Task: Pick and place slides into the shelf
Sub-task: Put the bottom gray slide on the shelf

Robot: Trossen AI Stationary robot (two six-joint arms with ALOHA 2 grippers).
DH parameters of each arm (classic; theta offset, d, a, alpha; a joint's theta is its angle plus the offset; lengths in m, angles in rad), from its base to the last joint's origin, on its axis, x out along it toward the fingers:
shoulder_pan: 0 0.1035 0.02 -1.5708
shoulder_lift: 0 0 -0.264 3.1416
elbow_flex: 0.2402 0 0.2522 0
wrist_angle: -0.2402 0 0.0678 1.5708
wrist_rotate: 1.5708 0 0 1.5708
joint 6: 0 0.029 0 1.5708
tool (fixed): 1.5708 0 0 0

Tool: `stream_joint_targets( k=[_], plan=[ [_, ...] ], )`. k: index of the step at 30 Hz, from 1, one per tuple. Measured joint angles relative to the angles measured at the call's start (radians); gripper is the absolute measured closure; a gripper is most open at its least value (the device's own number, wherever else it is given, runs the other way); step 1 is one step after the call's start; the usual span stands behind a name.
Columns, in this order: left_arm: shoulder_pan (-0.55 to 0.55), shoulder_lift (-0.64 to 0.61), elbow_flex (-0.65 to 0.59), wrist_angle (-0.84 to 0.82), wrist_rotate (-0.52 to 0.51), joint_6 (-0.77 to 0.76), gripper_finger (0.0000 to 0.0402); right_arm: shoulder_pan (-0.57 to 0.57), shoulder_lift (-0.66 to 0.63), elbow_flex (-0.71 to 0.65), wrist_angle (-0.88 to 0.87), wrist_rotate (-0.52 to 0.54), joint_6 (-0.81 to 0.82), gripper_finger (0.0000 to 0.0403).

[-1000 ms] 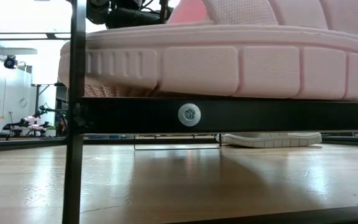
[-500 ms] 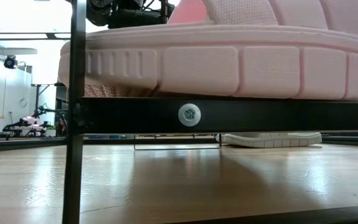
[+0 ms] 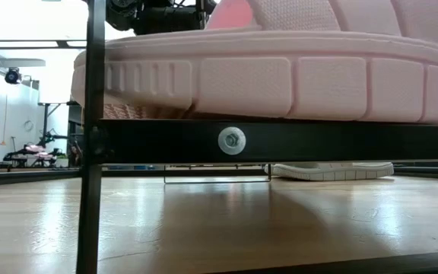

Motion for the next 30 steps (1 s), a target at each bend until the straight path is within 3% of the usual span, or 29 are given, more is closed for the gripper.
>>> stream_joint_targets(
  k=[5,19,26,30],
  plan=[
    [-0.006,0.000,0.000,0.000,0.000,0.000,0.0262,-0.058,-0.076,-0.029,-0.031,-0.011,-0.041,0.0211],
    [-0.025,-0.001,0.000,0.015,0.007,0.000,0.0262,-0.284,-0.370,-0.154,-0.029,-0.174,-0.187,0.0211],
    [-0.028,-0.001,0.000,0.014,0.006,-0.001,0.0262,-0.435,-0.419,-0.163,0.019,-0.243,-0.279,0.0211],
    [-0.029,-0.001,0.000,0.014,0.006,-0.001,0.0262,-0.547,-0.403,-0.167,0.025,-0.364,-0.333,0.0211]
  ],
)
